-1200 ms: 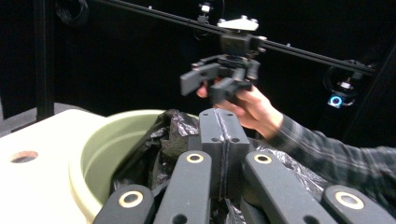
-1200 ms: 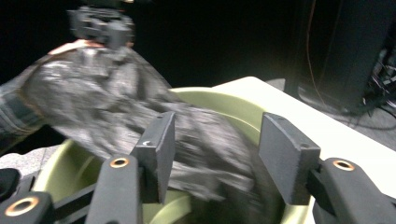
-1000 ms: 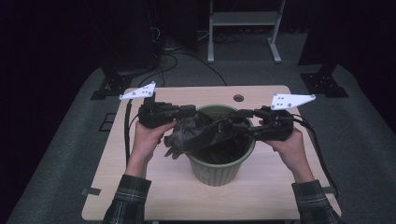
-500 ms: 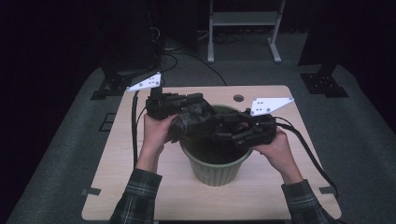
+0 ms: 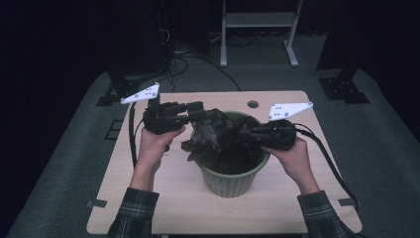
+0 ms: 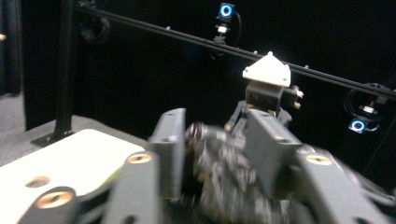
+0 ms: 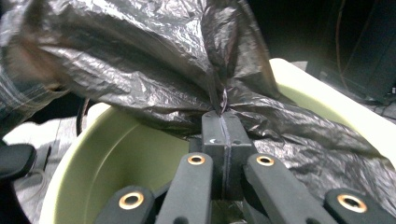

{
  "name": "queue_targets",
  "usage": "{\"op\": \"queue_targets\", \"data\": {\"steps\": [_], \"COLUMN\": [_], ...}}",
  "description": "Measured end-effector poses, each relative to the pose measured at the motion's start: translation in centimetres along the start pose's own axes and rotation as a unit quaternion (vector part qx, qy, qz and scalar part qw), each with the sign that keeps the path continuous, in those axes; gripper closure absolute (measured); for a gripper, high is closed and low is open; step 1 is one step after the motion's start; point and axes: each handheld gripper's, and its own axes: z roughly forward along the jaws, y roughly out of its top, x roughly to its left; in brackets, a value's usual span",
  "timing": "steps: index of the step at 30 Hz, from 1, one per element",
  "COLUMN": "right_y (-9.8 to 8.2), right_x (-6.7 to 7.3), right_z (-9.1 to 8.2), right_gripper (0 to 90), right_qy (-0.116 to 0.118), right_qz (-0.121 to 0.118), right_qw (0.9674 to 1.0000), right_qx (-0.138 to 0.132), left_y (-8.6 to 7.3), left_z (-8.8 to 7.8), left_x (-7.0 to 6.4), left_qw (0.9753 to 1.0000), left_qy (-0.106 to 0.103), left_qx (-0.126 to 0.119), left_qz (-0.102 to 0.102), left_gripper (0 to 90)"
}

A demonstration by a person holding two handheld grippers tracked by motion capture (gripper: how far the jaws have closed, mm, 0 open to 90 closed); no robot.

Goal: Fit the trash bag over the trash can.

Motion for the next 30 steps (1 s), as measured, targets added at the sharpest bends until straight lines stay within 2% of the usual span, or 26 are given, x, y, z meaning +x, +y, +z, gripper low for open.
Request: {"op": "queue_targets", "data": {"steps": [7,10,13,18,22,28,30], "right_y": [-0.2,-0.2,-0.3,-0.3,-0.3,-0.3,-0.3], "right_x": [-0.9,-1.3,-1.5,-1.7,-1.9,-1.8,-1.8], "right_z": [-1.0,-1.0,-0.9,-0.5,-0.4,-0.3,-0.3], "right_gripper": [90.0,90.0,90.0,90.0,90.0,90.0,90.0], "right_qy": [-0.018,-0.025,-0.028,-0.034,-0.033,-0.028,-0.027], "right_qz": [0.017,0.023,0.027,0.037,0.041,0.042,0.042], "right_qw": [0.9997,0.9994,0.9992,0.9988,0.9986,0.9987,0.9987], "right_qx": [-0.005,-0.003,-0.001,0.002,0.005,0.007,0.007], "left_y": [-1.4,-1.8,-1.7,-1.1,-0.7,-0.7,-0.7], "left_z": [-3.2,-4.0,-4.2,-2.9,-1.2,1.7,2.4], "left_x": [-1.1,-2.1,-3.1,-5.0,-5.9,-6.1,-5.9], "left_qw": [1.0000,0.9999,0.9996,0.9980,0.9968,0.9952,0.9948], "left_qy": [0.001,-0.005,-0.017,-0.043,-0.058,-0.073,-0.070], "left_qx": [0.001,-0.001,-0.003,0.000,0.009,0.032,0.042], "left_qz": [0.004,0.014,0.024,0.046,0.054,0.057,0.061], "left_gripper": [42.5,39.5,37.6,35.3,33.6,33.6,36.1]}}
